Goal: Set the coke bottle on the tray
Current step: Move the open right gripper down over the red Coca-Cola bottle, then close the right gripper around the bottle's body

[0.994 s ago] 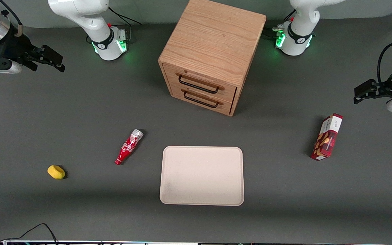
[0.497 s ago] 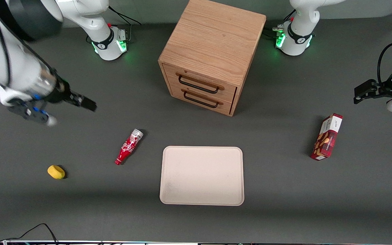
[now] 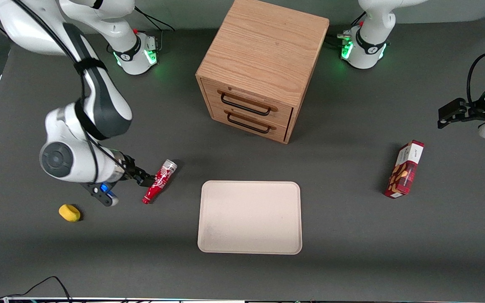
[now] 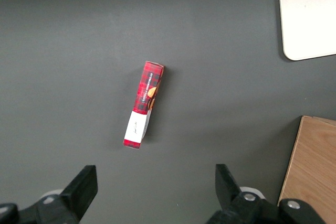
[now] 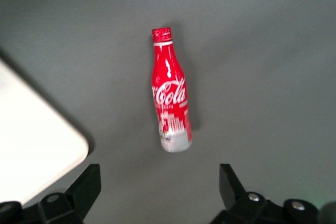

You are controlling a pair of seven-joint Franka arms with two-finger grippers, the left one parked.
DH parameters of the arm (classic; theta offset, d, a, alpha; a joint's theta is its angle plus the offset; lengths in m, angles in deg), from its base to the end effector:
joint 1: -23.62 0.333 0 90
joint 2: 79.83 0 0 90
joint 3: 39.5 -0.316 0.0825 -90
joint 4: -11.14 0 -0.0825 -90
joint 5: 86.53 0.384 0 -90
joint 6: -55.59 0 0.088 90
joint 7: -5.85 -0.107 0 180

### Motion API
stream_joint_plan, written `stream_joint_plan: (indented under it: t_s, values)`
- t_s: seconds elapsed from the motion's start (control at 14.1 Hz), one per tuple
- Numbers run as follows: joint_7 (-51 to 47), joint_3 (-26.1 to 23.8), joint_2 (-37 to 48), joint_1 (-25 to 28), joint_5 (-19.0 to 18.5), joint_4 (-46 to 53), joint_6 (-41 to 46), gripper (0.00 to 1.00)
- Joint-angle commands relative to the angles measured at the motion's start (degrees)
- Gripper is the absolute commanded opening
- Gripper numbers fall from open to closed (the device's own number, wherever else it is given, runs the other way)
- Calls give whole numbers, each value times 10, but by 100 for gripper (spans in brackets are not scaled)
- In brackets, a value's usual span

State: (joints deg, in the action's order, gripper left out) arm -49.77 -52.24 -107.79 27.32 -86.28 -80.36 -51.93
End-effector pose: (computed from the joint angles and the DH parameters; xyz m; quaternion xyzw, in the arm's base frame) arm 0.6375 0.1703 0.3403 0.9333 -0.3410 -0.1116 0.0134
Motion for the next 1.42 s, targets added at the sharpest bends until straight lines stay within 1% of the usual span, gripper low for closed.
stream_joint_plan:
  t_s: [0.0, 0.14, 0.28, 0.5, 0.85, 1.06, 1.35]
  values:
    - [-45, -4, -10, 0, -31, -52, -68, 100]
    - [-46, -4, -10, 0, -34, -100, -131, 100]
    - [-50, -4, -12, 0, -62, -140, -188, 100]
    - [-55, -3, -31, 0, -63, -154, -231, 100]
    - [-61, -1, -54, 0, -64, -163, -276, 100]
    - [-61, 1, -61, -1, -78, -181, -304, 100]
    - [-60, 2, -61, -1, -79, -182, -304, 100]
